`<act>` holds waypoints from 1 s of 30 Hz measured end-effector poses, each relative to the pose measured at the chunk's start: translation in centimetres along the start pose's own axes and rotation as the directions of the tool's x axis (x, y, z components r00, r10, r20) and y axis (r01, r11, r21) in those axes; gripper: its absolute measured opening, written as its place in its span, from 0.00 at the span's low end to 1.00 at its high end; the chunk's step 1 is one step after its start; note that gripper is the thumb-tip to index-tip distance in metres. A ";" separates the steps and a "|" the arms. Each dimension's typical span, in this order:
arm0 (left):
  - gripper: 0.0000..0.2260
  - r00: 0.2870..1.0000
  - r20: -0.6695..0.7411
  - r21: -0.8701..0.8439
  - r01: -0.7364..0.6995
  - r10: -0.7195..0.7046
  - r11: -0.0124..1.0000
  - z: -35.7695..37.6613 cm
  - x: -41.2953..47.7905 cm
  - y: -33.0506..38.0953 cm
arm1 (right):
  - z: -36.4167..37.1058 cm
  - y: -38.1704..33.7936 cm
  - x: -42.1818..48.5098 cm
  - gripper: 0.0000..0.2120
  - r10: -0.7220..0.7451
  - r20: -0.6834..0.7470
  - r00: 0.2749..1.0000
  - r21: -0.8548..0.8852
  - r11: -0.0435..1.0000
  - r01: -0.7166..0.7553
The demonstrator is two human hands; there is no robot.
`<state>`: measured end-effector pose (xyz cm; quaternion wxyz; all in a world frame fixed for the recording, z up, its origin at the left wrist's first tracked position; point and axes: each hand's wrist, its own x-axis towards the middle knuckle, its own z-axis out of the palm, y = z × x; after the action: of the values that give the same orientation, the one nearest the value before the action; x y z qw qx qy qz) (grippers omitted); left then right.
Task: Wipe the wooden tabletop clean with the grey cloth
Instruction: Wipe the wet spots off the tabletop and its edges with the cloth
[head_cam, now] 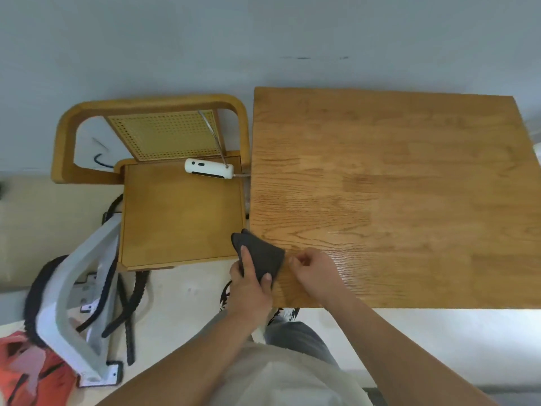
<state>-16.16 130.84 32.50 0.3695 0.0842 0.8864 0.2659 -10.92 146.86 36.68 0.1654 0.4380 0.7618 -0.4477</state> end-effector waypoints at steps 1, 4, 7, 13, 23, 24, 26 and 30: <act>0.37 0.999 -0.018 0.000 0.034 -0.034 0.999 0.3 0.8 0.4 | -0.7 0.2 0.2 0.08 -0.009 0.001 1.000 0.004 1.000 0.009; 0.35 0.996 0.007 -0.084 0.089 -0.089 0.992 -0.4 4.5 1.4 | -2.2 0.4 0.9 0.08 -0.040 0.012 0.999 -0.035 0.999 0.041; 0.33 0.992 0.087 -0.246 0.110 -0.090 0.963 -2.3 7.5 2.0 | -3.0 0.4 1.6 0.07 -0.081 0.029 0.996 -0.085 0.993 0.083; 0.30 0.993 0.031 -0.243 0.121 -0.117 0.963 0.1 0.7 -1.2 | -1.7 -0.5 2.5 0.08 -0.141 0.101 0.985 -0.245 0.956 0.162; 0.30 0.983 0.063 -0.144 0.178 -0.170 0.973 -0.7 2.1 0.1 | -0.6 -1.0 3.0 0.15 -0.268 0.102 0.958 -0.278 0.917 0.287; 0.30 0.983 0.073 -0.165 0.177 -0.167 0.970 -1.3 3.9 1.0 | -1.0 -1.0 3.2 0.16 -0.272 0.096 0.958 -0.281 0.915 0.288; 0.30 0.980 0.081 -0.209 0.195 -0.182 0.958 -2.4 7.3 3.1 | -1.9 -1.1 3.6 0.17 -0.278 0.080 0.957 -0.286 0.914 0.289; 0.30 0.982 0.028 -0.210 0.186 -0.185 0.960 -2.6 8.3 4.9 | -3.5 -1.9 4.7 0.20 -0.286 0.065 0.956 -0.297 0.909 0.292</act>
<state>-24.16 136.75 31.56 0.4032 -0.0380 0.8555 0.3227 -14.63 151.81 36.54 0.1702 0.2854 0.8761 -0.3493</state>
